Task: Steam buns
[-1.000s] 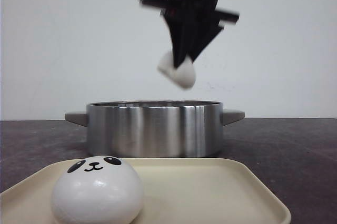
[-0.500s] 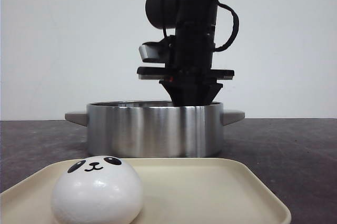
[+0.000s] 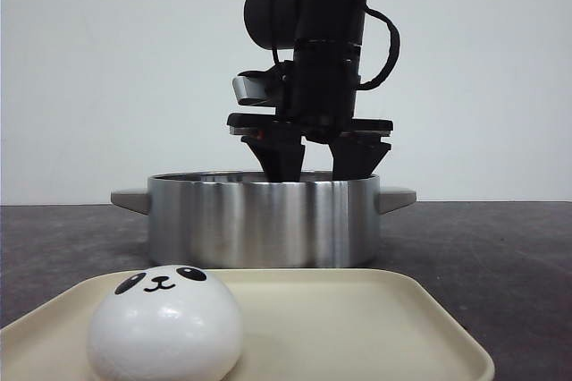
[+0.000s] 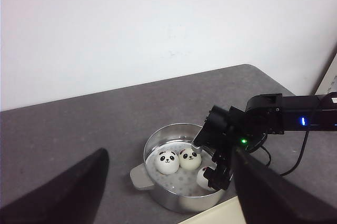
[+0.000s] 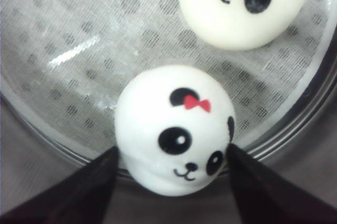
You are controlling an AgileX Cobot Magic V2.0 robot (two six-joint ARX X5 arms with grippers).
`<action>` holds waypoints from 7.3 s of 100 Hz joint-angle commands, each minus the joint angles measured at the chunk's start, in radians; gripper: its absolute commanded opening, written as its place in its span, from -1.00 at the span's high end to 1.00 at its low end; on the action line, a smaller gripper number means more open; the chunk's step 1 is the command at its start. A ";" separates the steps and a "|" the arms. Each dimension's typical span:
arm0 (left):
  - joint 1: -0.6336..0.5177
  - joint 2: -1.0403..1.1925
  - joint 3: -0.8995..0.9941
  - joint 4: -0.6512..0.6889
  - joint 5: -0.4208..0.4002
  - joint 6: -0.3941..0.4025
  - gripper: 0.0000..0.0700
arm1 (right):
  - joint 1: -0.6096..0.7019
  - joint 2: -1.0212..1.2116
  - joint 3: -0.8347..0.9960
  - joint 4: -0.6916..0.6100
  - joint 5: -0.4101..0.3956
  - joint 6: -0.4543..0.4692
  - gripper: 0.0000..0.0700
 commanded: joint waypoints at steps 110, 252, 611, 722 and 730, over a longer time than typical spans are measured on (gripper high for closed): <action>-0.009 -0.053 -0.851 0.201 0.307 -0.278 -0.24 | 0.396 -0.689 0.511 -0.180 0.353 -0.136 0.97; -0.153 0.679 -1.104 0.653 0.454 -0.354 1.00 | 0.488 -1.034 0.369 -0.472 0.637 0.125 0.97; -0.072 0.248 -0.024 0.056 0.177 -0.008 0.97 | 0.602 -1.408 -0.563 0.333 0.740 0.027 0.97; -0.081 -0.499 -0.927 0.338 -0.099 -0.335 0.97 | 0.552 -1.279 -0.668 0.724 0.531 -0.201 0.97; -0.081 -0.499 -0.927 0.338 -0.099 -0.335 0.97 | 0.552 -1.279 -0.668 0.725 0.532 -0.201 0.97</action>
